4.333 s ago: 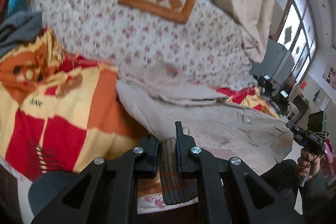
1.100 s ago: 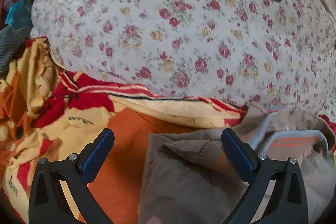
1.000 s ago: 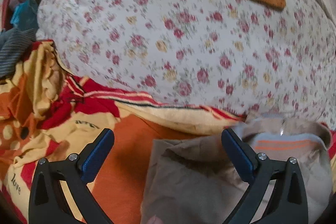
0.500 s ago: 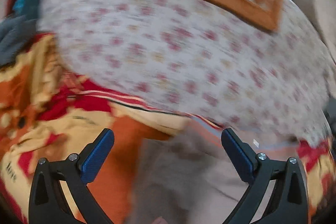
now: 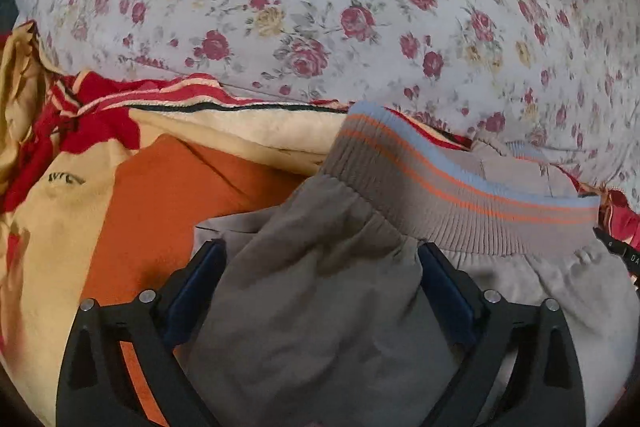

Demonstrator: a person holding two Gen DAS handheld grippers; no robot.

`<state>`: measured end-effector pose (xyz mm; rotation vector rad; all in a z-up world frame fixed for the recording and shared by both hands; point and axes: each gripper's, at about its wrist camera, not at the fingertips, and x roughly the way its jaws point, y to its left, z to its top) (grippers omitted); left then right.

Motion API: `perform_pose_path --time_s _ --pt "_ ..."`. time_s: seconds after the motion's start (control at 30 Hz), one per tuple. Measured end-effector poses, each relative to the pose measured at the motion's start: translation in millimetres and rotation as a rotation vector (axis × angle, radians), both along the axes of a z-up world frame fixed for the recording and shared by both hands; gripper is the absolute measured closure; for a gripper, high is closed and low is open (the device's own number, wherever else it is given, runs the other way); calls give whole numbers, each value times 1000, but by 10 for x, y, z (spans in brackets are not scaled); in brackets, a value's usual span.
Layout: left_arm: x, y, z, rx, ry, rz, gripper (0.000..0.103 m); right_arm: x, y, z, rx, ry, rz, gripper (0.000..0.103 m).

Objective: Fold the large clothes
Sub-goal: 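Press both open grippers onto the folded jacket to flatten it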

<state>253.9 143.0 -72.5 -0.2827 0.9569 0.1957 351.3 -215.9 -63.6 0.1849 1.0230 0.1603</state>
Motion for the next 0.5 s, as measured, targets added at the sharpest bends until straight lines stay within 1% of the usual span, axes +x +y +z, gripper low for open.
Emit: perform_pose_path --time_s 0.07,0.1,0.17,0.23,0.27,0.33,0.37,0.4,0.43,0.5 --pt "3 -47 -5 27 7 -8 13 -3 -32 -11 17 1 4 67" --pt "-3 -53 -3 27 8 -9 13 -16 -43 -8 21 1 5 67" --pt "-38 -31 36 2 -7 -10 14 -56 -94 53 37 -28 -1 68" --pt "-121 -35 147 -2 -40 -14 14 -182 -150 293 47 -114 -21 69" --pt "-200 -58 261 22 -71 -10 15 -259 -155 449 34 -161 -26 69" --pt "-388 -134 512 58 -144 -20 15 -558 -107 842 6 -279 -1 68" --pt "-497 -186 636 58 -185 -35 15 -744 -51 1012 1 -327 32 65" --pt "-582 -224 731 52 -215 -53 15 -868 17 1118 -3 -356 59 60" --pt "-671 -274 818 46 -241 -72 15 -1059 71 1205 -10 -387 83 52" --pt "-872 -505 938 34 -270 -122 15 -1409 178 1279 -21 -423 121 52"
